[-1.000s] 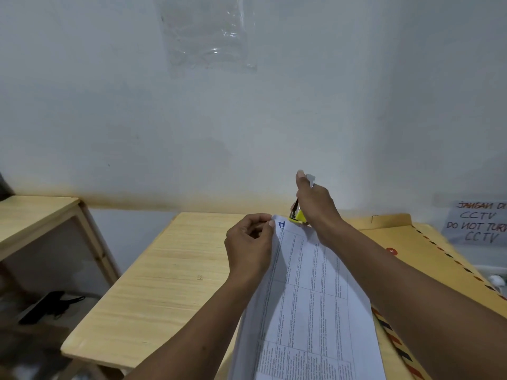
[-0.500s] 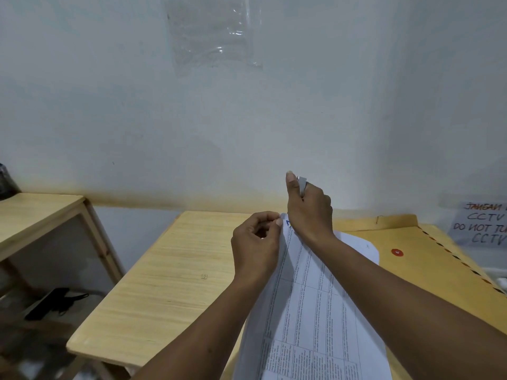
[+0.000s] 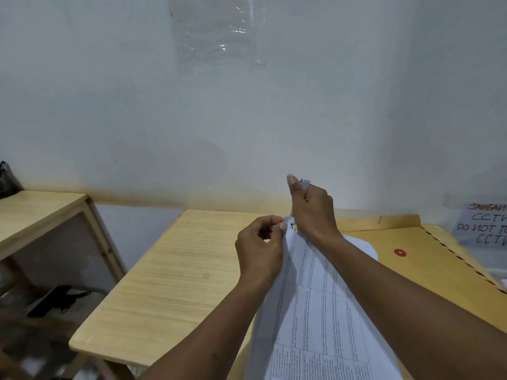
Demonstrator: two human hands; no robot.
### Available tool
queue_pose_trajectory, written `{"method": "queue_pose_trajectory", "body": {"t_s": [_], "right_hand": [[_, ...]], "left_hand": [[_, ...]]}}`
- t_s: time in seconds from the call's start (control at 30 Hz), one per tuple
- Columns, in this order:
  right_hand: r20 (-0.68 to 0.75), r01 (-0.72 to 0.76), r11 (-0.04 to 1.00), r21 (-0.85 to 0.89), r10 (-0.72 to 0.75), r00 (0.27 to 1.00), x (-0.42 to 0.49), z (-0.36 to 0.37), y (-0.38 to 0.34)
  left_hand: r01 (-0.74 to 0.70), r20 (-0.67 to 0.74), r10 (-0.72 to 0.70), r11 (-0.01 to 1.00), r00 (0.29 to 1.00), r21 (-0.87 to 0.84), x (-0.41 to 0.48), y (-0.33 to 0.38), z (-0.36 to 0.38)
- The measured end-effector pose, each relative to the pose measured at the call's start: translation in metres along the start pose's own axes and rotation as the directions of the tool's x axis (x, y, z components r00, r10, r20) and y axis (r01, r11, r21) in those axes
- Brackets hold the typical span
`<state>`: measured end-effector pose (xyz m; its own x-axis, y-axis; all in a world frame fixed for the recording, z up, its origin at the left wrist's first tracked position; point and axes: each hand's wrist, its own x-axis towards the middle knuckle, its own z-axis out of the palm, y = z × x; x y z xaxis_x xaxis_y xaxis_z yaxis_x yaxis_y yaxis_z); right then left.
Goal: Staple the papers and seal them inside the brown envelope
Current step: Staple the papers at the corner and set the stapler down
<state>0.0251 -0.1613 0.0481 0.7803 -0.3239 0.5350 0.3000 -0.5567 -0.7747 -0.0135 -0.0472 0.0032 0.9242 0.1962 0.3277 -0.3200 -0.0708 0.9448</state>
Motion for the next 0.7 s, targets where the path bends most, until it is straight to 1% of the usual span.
{"method": "queue_pose_trajectory", "body": {"t_s": [0.03, 0.07, 0.13, 0.17, 0.2, 0.23, 0.27, 0.3, 0.33, 0.37, 0.4, 0.43, 0.5, 0.53, 0.6, 0.7], "right_hand": [[-0.008, 0.013, 1.000, 0.015, -0.013, 1.000, 0.002, -0.004, 0.004], [-0.049, 0.000, 1.000, 0.017, 0.001, 0.999, 0.007, -0.009, 0.009], [-0.146, -0.085, 0.996, 0.022, 0.087, 0.985, 0.018, -0.022, 0.018], [-0.118, -0.151, 0.989, 0.003, 0.150, 0.982, 0.023, -0.029, 0.024], [-0.016, -0.223, 0.974, -0.047, 0.223, 0.975, 0.025, -0.035, 0.029], [0.137, -0.292, 0.949, -0.120, 0.307, 0.942, 0.024, -0.040, 0.034], [0.286, -0.350, 0.916, -0.196, 0.395, 0.873, 0.020, -0.043, 0.040], [0.405, -0.381, 0.883, -0.273, 0.465, 0.788, 0.014, -0.045, 0.045], [0.489, -0.365, 0.862, -0.352, 0.502, 0.714, 0.008, -0.045, 0.051], [0.550, -0.300, 0.857, -0.419, 0.502, 0.667, 0.002, -0.044, 0.057], [0.599, -0.196, 0.861, -0.470, 0.473, 0.646, -0.003, -0.041, 0.063], [0.638, -0.072, 0.862, -0.502, 0.425, 0.642, -0.007, -0.039, 0.068], [0.678, 0.154, 0.828, -0.540, 0.319, 0.663, -0.013, -0.031, 0.077], [0.676, 0.225, 0.803, -0.552, 0.273, 0.684, -0.015, -0.028, 0.081], [0.654, 0.267, 0.787, -0.557, 0.216, 0.725, -0.019, -0.022, 0.089], [0.645, 0.267, 0.828, -0.493, 0.142, 0.751, -0.022, -0.015, 0.094]], "left_hand": [[0.012, -0.010, -0.012, 1.000, 1.000, 0.007, 0.003, -0.001, -0.001], [0.026, -0.020, -0.025, 0.999, 0.999, 0.024, 0.006, -0.003, -0.004], [0.052, -0.048, -0.048, 0.995, 0.998, 0.090, 0.016, -0.011, -0.012], [0.071, -0.065, -0.063, 0.989, 0.996, 0.128, 0.021, -0.018, -0.017], [0.099, -0.081, -0.087, 0.982, 0.993, 0.163, 0.028, -0.026, -0.023], [0.134, -0.094, -0.117, 0.971, 0.989, 0.196, 0.033, -0.034, -0.028], [0.169, -0.097, -0.150, 0.958, 0.984, 0.230, 0.038, -0.042, -0.033], [0.201, -0.090, -0.184, 0.944, 0.979, 0.263, 0.042, -0.050, -0.038], [0.232, -0.067, -0.222, 0.929, 0.973, 0.288, 0.045, -0.057, -0.042], [0.256, -0.028, -0.261, 0.915, 0.965, 0.312, 0.048, -0.062, -0.045], [0.274, 0.023, -0.298, 0.904, 0.954, 0.329, 0.050, -0.067, -0.048], [0.287, 0.072, -0.330, 0.894, 0.941, 0.344, 0.052, -0.071, -0.050], [0.265, 0.135, -0.336, 0.887, 0.932, 0.378, 0.056, -0.077, -0.052], [0.234, 0.142, -0.313, 0.886, 0.939, 0.401, 0.057, -0.078, -0.051], [0.185, 0.115, -0.256, 0.886, 0.960, 0.425, 0.056, -0.081, -0.048], [0.200, 0.035, -0.226, 0.916, 0.973, 0.348, 0.049, -0.086, -0.040]]}}
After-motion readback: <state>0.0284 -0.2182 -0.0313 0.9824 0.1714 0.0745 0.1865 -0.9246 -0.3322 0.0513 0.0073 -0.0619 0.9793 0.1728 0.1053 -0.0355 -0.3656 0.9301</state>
